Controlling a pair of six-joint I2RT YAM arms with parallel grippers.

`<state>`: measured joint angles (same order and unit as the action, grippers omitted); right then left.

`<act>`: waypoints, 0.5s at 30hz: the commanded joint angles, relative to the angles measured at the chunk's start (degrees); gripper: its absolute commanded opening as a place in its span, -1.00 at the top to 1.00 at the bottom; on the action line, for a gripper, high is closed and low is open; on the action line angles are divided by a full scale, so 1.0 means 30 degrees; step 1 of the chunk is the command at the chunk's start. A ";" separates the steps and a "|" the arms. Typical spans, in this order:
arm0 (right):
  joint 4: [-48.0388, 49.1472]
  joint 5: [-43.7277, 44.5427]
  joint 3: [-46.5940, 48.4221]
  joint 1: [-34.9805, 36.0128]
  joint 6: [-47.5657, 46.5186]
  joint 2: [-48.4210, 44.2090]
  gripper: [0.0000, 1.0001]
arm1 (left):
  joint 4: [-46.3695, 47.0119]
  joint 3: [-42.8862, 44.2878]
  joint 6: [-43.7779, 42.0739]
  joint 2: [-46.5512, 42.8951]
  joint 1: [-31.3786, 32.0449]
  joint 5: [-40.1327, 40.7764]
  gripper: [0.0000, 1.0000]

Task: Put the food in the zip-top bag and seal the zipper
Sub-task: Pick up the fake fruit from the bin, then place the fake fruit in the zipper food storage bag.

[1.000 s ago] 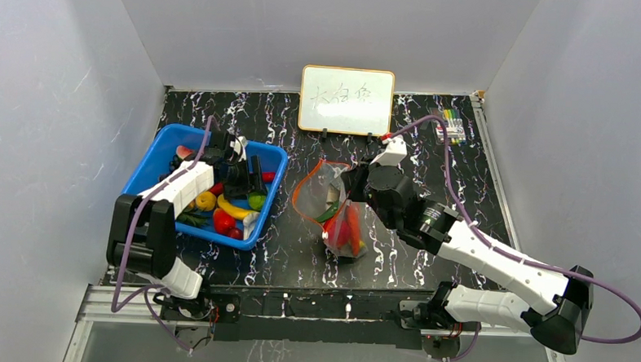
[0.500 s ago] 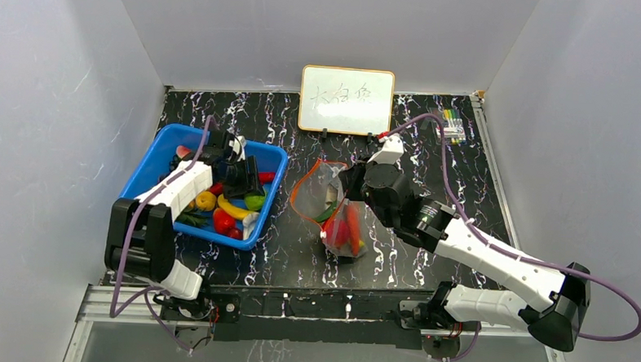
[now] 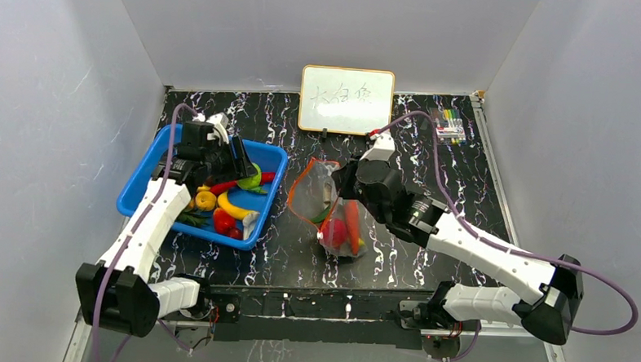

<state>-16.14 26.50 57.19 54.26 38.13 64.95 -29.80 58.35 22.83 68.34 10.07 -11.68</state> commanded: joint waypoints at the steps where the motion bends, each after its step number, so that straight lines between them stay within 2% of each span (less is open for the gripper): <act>1: 0.1479 -0.0461 0.1370 0.0019 0.0517 0.0492 1.00 | -0.0604 0.1494 0.0639 -0.1359 -0.0052 -0.1556 0.41; 7: 0.2069 -0.0313 0.1394 0.0018 0.0953 0.0906 1.00 | 0.0428 0.1937 0.1427 -0.2161 -0.0044 -0.5387 0.43; 15: 0.2547 -0.0359 0.1734 0.0018 0.1580 0.1639 1.00 | 0.3095 0.1028 0.3081 -0.2558 0.0081 -1.0257 0.46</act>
<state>-13.41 25.32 58.85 54.26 41.30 69.49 -25.47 62.11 28.71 62.46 10.09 -31.59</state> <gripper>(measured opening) 0.009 0.549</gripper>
